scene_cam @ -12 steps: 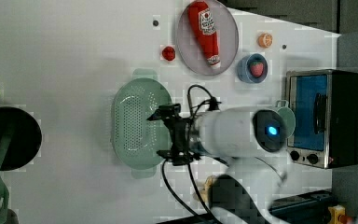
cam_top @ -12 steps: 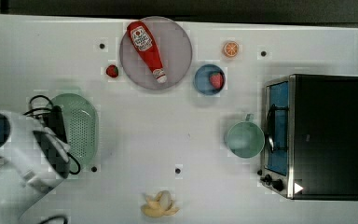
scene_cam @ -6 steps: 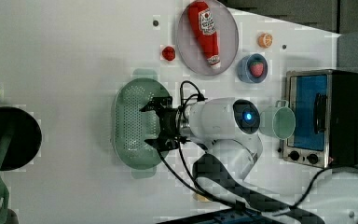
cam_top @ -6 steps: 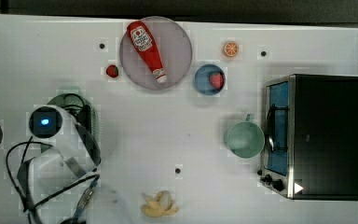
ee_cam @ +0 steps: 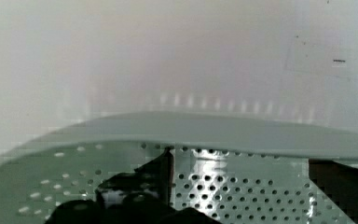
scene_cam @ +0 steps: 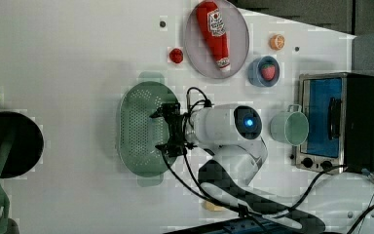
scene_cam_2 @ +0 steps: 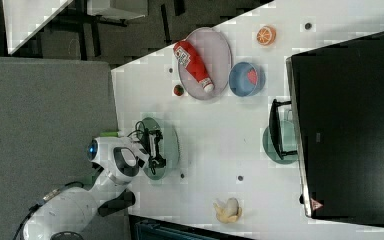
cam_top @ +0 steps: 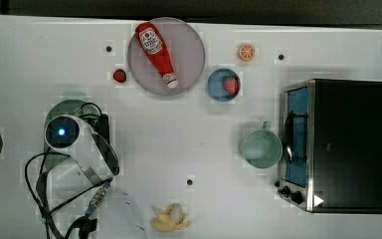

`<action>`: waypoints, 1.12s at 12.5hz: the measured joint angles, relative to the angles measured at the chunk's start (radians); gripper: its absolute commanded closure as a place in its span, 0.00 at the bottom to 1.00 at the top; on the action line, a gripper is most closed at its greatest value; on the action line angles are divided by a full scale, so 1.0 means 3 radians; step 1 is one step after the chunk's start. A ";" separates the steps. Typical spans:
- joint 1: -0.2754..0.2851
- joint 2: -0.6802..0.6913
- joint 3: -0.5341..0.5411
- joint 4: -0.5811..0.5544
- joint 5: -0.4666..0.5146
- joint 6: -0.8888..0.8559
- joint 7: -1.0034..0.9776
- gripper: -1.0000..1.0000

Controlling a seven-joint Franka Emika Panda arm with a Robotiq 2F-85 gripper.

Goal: Drag strainer left to right.

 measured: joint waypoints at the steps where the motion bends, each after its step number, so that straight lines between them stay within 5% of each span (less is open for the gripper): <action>1: 0.0003 0.0003 0.0002 -0.0052 0.0033 0.0101 0.0020 0.00; 6: 0.0092 -0.0037 -0.0181 -0.0091 -0.0071 0.0176 0.0029 0.00; 14: -0.0257 -0.0313 -0.0221 -0.0410 0.0044 0.0202 0.0042 0.00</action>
